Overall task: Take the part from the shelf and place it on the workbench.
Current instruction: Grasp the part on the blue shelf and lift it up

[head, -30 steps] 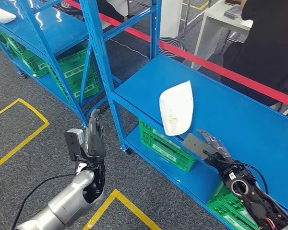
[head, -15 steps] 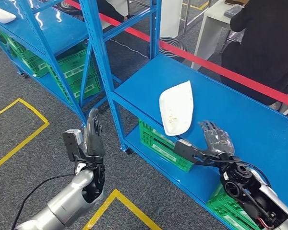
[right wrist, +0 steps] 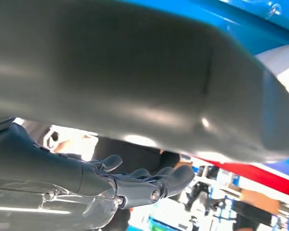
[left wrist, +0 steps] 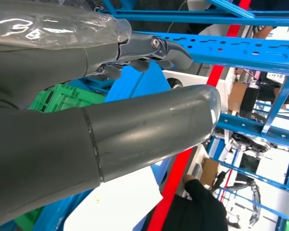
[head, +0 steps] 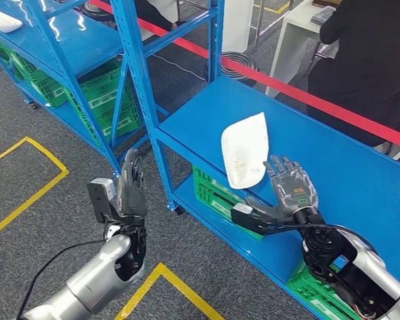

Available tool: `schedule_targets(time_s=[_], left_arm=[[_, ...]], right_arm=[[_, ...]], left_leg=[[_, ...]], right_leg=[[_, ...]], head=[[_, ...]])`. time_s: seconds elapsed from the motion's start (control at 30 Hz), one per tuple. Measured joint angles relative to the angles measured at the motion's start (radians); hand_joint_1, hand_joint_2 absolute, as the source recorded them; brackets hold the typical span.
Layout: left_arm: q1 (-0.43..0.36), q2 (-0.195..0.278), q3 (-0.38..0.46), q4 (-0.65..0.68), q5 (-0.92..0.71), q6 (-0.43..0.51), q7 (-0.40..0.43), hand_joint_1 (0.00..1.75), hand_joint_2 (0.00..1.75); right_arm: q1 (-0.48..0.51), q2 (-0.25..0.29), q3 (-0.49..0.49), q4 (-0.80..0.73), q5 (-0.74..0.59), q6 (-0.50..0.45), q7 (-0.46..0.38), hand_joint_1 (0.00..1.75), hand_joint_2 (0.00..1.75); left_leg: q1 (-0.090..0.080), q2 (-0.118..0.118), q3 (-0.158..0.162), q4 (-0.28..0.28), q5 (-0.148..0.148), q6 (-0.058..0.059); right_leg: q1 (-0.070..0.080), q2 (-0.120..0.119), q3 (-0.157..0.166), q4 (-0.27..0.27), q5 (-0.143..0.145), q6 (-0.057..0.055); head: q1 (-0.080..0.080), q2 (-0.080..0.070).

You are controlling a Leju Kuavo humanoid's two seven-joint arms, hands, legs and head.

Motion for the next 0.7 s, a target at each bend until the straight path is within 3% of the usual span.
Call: schedule_targets(time_s=[0.33,0.47,0.7], left_arm=[[-0.002,-0.002,0.000,0.000,0.001,-0.002,0.000,0.00,0.00],[-0.002,-0.002,0.000,0.000,0.002,-0.003,-0.001,0.00,0.00],[-0.011,-0.005,0.000,0.000,0.005,-0.009,-0.009,0.00,0.00]], right_arm=[[-0.002,0.000,0.015,0.000,0.007,0.002,-0.006,0.00,0.00],[-0.002,0.000,0.020,0.000,0.004,0.002,-0.024,0.00,1.75],[-0.003,0.008,0.035,0.017,-0.017,-0.017,-0.082,0.00,1.75]], left_leg=[[0.000,0.000,0.000,0.000,0.000,0.000],[0.000,0.000,0.000,0.000,0.000,0.000],[0.000,0.000,0.000,0.000,0.000,0.000]], right_leg=[[0.000,0.000,0.000,0.000,0.000,0.000],[0.000,0.000,0.000,0.000,0.000,0.000],[0.000,0.000,0.000,0.000,0.000,0.000]], head=[[0.000,0.000],[0.000,0.000],[0.000,0.000]])
